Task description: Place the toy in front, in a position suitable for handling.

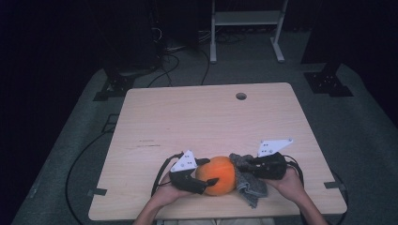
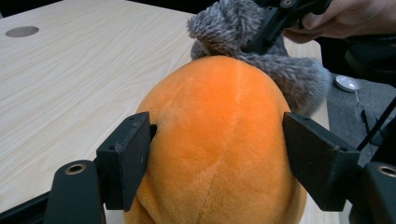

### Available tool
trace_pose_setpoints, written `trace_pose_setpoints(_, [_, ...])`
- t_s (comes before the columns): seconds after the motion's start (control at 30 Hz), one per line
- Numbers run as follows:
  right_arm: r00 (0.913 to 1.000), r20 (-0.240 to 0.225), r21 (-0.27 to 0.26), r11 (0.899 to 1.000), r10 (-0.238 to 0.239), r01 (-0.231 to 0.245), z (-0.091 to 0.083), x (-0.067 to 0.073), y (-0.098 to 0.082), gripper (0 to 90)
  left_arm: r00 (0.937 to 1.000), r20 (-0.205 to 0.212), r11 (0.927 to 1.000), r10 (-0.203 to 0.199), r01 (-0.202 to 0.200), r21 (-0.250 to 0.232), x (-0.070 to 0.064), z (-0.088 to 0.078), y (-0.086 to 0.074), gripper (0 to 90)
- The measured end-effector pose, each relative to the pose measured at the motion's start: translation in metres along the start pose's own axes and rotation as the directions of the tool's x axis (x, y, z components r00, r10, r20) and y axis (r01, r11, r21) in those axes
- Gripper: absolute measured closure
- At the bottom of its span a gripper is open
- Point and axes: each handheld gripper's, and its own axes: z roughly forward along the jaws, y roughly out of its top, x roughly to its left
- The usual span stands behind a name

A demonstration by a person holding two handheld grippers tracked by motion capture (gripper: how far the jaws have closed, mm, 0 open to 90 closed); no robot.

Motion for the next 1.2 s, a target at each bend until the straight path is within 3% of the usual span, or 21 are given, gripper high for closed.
trace_pose_setpoints(0.07, [0.9998,-0.016,-0.041,0.999,-0.008,0.007,-0.005,0.005,0.005,77.7,1.0000,-0.006,1.0000,-0.006,0.006,-0.005,0.000,0.001,0.000,26.4])
trace_pose_setpoints(0.13, [0.9972,-0.062,-0.083,0.996,-0.040,0.035,-0.005,0.015,0.013,77.7,0.9999,-0.010,1.0000,-0.009,0.009,-0.004,0.000,0.001,0.000,26.4])
trace_pose_setpoints(0.23, [0.9961,-0.028,-0.023,0.996,-0.084,0.083,0.005,0.019,0.015,77.7,0.9999,0.012,1.0000,-0.007,0.007,0.003,0.001,-0.002,0.003,20.1])
trace_pose_setpoints(0.3, [0.9975,-0.045,-0.035,0.998,-0.055,0.053,0.006,0.014,0.009,77.7,0.9994,0.017,0.9995,-0.031,0.031,0.008,0.005,-0.003,0.004,13.7])
trace_pose_setpoints(0.37, [0.9986,-0.028,-0.029,0.999,-0.046,0.045,0.003,0.011,0.007,77.7,0.9971,0.042,0.9969,-0.063,0.061,0.049,0.008,0.001,0.002,9.3])
trace_pose_setpoints(0.43, [0.9991,-0.019,-0.026,0.999,-0.039,0.038,0.002,0.009,0.005,77.6,0.9946,0.060,0.9957,-0.084,0.081,0.043,0.009,0.004,-0.002,10.8])
trace_pose_setpoints(0.53, [0.9993,-0.018,-0.049,0.998,-0.033,0.032,-0.001,0.012,0.008,77.6,0.9984,0.027,0.9984,-0.049,0.048,0.030,0.005,0.004,-0.002,22.8])
trace_pose_setpoints(0.63, [0.9966,-0.055,-0.099,0.994,-0.061,0.056,-0.003,0.020,0.018,77.6,1.0000,0.004,0.9995,0.003,-0.003,0.031,-0.001,0.004,-0.001,30.7])
trace_pose_setpoints(0.7, [0.9966,-0.049,-0.081,0.995,-0.066,0.062,0.001,0.020,0.017,77.6,0.9994,-0.015,0.9986,0.031,-0.031,0.042,-0.003,0.002,0.002,33.1])
trace_pose_setpoints(0.8, [0.9990,-0.021,-0.049,0.998,-0.039,0.037,0.002,0.010,0.007,77.7,0.9995,-0.026,0.9995,0.018,-0.017,0.025,-0.002,-0.002,0.004,35.4])
trace_pose_setpoints(0.9, [1.0000,0.006,-0.036,0.999,-0.008,0.008,-0.004,0.005,0.002,77.7,0.9989,-0.037,0.9995,0.029,-0.029,0.016,-0.004,-0.002,0.009,35.9])
trace_pose_setpoints(1.03, [0.9972,-0.041,-0.122,0.991,-0.063,0.058,-0.009,0.023,0.019,77.6,0.9976,-0.053,0.9989,0.044,-0.045,-0.011,-0.008,-0.006,0.017,36.3])
trace_pose_setpoints(1.1, [0.9954,-0.041,-0.127,0.989,-0.087,0.081,-0.006,0.027,0.024,77.6,0.9974,-0.060,0.9991,0.038,-0.040,-0.018,-0.008,-0.010,0.020,36.3])
trace_pose_setpoints(1.17, [0.9978,-0.026,-0.103,0.993,-0.061,0.058,-0.001,0.020,0.019,77.6,0.9967,-0.074,0.9993,0.034,-0.035,-0.012,-0.006,-0.014,0.020,36.3])
trace_pose_setpoints(1.2, [0.9988,-0.004,-0.058,0.997,-0.050,0.049,0.005,0.016,0.014,77.6,0.9962,-0.079,0.9993,0.036,-0.036,-0.002,-0.005,-0.014,0.020,36.3])
